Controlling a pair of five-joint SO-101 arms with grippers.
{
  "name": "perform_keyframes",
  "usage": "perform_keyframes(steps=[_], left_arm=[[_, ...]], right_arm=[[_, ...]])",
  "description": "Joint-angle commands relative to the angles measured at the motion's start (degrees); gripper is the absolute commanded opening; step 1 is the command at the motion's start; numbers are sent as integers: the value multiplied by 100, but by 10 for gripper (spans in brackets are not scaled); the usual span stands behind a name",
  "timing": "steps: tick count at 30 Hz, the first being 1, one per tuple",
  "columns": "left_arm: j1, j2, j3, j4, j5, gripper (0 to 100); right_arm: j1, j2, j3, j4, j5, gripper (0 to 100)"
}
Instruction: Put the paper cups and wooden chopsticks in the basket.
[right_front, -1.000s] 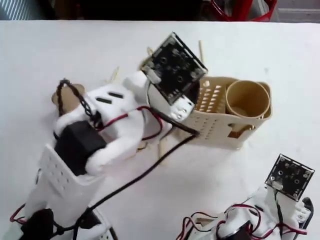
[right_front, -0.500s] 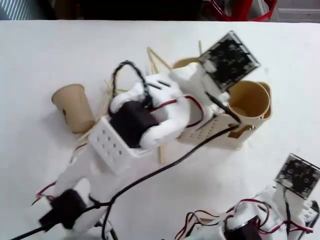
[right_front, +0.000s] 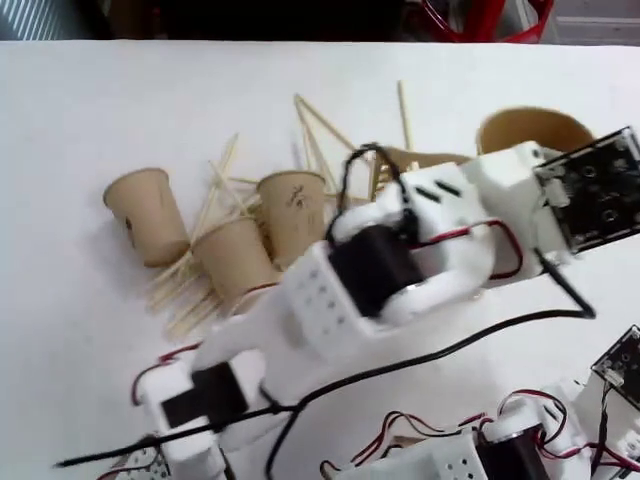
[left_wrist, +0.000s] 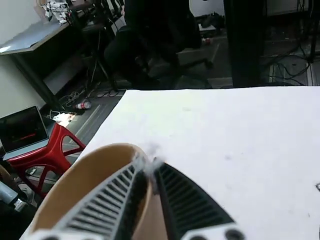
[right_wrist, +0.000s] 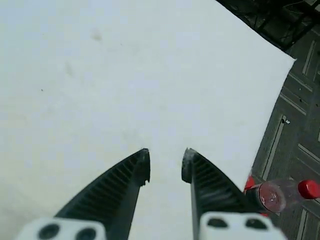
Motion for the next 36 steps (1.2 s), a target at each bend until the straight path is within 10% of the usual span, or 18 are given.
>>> perform_keyframes(steps=[1, 28, 36], left_arm=[[-207, 567, -519, -290, -70, 23], [-892, 1015, -2453, 1231, -62, 132], [-3635, 664, -3209, 3622, -18, 131]], right_arm=[[31, -40, -26, 31, -53, 119], [-13, -40, -9, 48, -35, 119], [-13, -40, 70, 57, -26, 119]])
